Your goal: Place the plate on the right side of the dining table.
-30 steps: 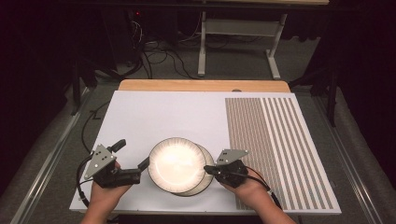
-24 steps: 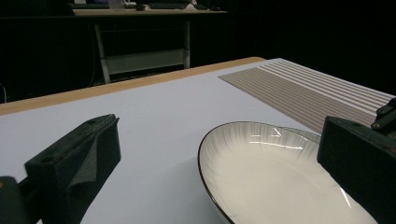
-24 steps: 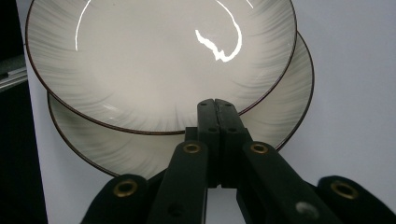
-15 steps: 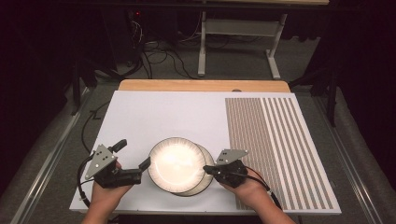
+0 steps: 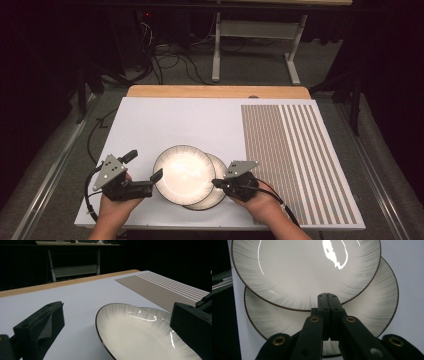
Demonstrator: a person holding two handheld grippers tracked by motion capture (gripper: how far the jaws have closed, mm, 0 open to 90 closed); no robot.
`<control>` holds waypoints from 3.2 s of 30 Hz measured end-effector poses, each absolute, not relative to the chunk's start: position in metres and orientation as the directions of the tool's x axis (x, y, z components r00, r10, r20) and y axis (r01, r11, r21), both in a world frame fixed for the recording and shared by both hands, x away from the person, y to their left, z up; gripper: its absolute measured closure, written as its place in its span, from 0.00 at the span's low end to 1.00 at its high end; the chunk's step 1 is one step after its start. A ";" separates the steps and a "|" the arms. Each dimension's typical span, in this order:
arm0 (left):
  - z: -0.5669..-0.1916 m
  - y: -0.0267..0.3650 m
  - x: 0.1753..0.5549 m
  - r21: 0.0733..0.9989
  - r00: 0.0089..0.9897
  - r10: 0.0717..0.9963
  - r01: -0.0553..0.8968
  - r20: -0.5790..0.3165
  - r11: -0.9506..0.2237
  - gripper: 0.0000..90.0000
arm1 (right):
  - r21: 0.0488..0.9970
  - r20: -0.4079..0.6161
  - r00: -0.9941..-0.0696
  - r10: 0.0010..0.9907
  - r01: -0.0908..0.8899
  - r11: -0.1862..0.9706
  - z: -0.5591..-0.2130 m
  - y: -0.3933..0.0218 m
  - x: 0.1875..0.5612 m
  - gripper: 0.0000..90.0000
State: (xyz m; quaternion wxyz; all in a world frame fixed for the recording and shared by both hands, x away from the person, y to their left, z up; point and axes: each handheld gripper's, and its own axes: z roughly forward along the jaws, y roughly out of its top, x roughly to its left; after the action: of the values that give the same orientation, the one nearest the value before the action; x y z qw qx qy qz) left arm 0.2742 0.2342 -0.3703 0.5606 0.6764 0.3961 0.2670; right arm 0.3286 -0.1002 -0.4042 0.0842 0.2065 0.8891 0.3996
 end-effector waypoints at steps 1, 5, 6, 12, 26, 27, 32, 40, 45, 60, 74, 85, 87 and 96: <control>-0.370 0.235 0.274 0.969 0.544 0.835 0.241 -0.089 -0.054 0.00 | 0.745 0.019 -0.901 0.434 0.303 0.595 -0.405 -0.099 0.328 1.00; -0.371 0.234 0.275 0.968 0.542 0.836 0.245 -0.088 -0.057 0.00 | 0.744 0.016 -0.905 0.424 0.294 0.600 -0.405 -0.097 0.330 1.00; -0.371 0.234 0.275 0.968 0.540 0.837 0.245 -0.089 -0.056 0.00 | 0.745 0.021 -0.905 0.426 0.298 0.597 -0.405 -0.096 0.330 1.00; -0.372 0.234 0.276 0.966 0.547 0.832 0.253 -0.094 -0.058 0.00 | 0.742 0.016 -0.907 0.421 0.293 0.603 -0.406 -0.094 0.331 1.00; -0.384 0.233 0.287 0.932 0.530 0.830 0.361 -0.173 -0.037 0.00 | 0.738 0.010 -0.910 0.416 0.287 0.610 -0.406 -0.092 0.332 1.00; -0.386 0.233 0.288 0.926 0.532 0.827 0.375 -0.185 -0.034 0.00 | 0.737 0.008 -0.910 0.415 0.285 0.612 -0.406 -0.092 0.332 1.00; -0.397 0.232 0.296 0.890 0.554 0.793 0.456 -0.254 -0.034 0.00 | 0.738 0.006 -0.910 0.415 0.284 0.612 -0.407 -0.092 0.333 1.00; -0.403 0.223 0.301 0.844 0.554 0.787 0.530 -0.274 -0.080 0.01 | 0.736 0.003 -0.909 0.416 0.284 0.614 -0.407 -0.092 0.332 1.00; -0.410 0.221 0.306 0.801 0.563 0.751 0.594 -0.345 -0.078 0.07 | 0.733 0.000 -0.910 0.415 0.283 0.619 -0.406 -0.092 0.332 1.00; -0.412 0.224 0.309 0.713 0.517 0.713 0.701 -0.473 -0.035 0.38 | 0.734 0.005 -0.908 0.418 0.287 0.616 -0.407 -0.092 0.332 1.00; -0.411 0.225 0.311 0.678 0.483 0.730 0.734 -0.484 -0.036 0.56 | 0.731 0.003 -0.907 0.420 0.289 0.618 -0.407 -0.092 0.332 1.00; -0.410 0.228 0.311 0.664 0.459 0.734 0.748 -0.501 -0.014 0.61 | 0.732 0.008 -0.908 0.419 0.291 0.616 -0.407 -0.090 0.333 1.00; -0.411 0.228 0.311 0.658 0.451 0.736 0.753 -0.505 -0.010 0.63 | 0.730 0.008 -0.906 0.423 0.295 0.617 -0.407 -0.090 0.333 1.00; -0.409 0.228 0.312 0.656 0.450 0.736 0.755 -0.507 -0.009 0.69 | 0.734 0.014 -0.902 0.432 0.303 0.608 -0.407 -0.091 0.332 1.00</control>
State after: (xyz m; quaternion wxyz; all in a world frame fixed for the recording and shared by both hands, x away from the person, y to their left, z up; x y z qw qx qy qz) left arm 0.3123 0.2285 -0.4094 0.4694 0.7102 0.5245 -0.0101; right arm 0.3321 -0.0911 -0.4066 0.0825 0.2059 0.8928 0.3920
